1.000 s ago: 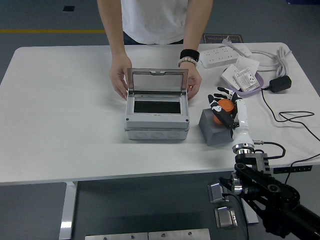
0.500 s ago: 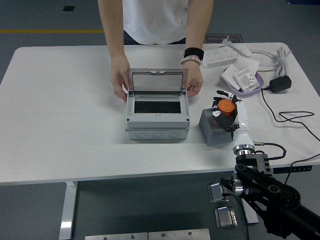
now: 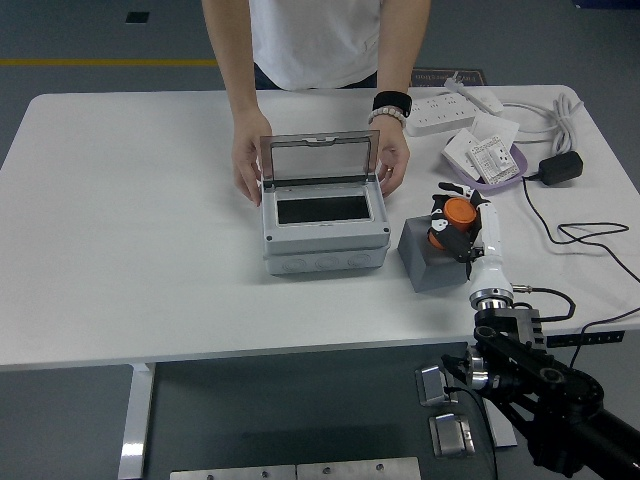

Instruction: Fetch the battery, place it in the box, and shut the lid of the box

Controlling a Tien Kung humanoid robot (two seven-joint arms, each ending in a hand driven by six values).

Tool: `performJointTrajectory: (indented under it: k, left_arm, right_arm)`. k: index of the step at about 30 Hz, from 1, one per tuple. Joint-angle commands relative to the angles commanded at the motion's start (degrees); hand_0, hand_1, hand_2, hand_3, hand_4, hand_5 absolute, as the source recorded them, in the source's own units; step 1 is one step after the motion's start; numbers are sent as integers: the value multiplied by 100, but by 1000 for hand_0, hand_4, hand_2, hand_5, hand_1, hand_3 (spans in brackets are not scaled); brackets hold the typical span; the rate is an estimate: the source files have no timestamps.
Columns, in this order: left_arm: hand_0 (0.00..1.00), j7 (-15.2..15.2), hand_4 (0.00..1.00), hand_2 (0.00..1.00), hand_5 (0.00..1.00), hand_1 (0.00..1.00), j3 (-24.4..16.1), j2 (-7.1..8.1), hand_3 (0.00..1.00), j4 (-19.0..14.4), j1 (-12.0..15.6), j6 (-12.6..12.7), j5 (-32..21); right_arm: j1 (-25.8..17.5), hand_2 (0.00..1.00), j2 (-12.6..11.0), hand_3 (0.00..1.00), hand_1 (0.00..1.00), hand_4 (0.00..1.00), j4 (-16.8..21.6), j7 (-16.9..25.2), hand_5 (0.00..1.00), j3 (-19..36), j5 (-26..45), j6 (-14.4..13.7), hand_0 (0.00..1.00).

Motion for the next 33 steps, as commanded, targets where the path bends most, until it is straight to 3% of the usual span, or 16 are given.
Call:
performJointTrajectory:
  k: [1,2,7,8,13,14,25,26,33]
  left_arm:
    - [628,-1,603,626,491,706,3,1,603,0,0,2,-3]
    - [629,-2,603,626,491,706,2,1,603,0,1,3,-4]
    - [629,-8,603,626,491,706,8,3,603,0,-1,10,-16]
    - [628,-9,603,627,494,706,7,3,603,0,-1,11,-16]
    - [628,-11,603,627,494,706,7,9,603,0,-2,16,-5]
    - [629,-10,605,628,496,706,6,11,603,0,-2,17,-2]
    - [629,-3,607,628,499,706,16,16,604,0,-1,21,18]
    - [629,-3,612,628,504,706,15,15,604,0,-2,23,22]
    - [630,2,612,628,504,706,17,14,603,0,-8,30,31]
  right_arm:
    - [1,480,0,486,555,242,5,7,6,-5,17,0,584]
    - [2,373,0,357,469,244,9,8,2,-10,28,0,496]
    - [0,373,1,357,469,244,38,-34,2,-23,39,0,496]
    - [1,274,1,263,292,2,44,-45,2,-27,37,0,328]
    - [12,274,0,263,292,2,74,-70,2,-54,42,0,328]
    - [16,235,0,230,214,2,79,-72,2,-59,43,0,194]
    - [120,210,-9,237,195,2,151,-170,2,-97,-86,0,159]
    - [141,242,-15,256,214,2,157,-195,2,-95,-118,0,98]
    - [284,242,-75,255,213,2,196,-390,2,-42,-362,0,99]
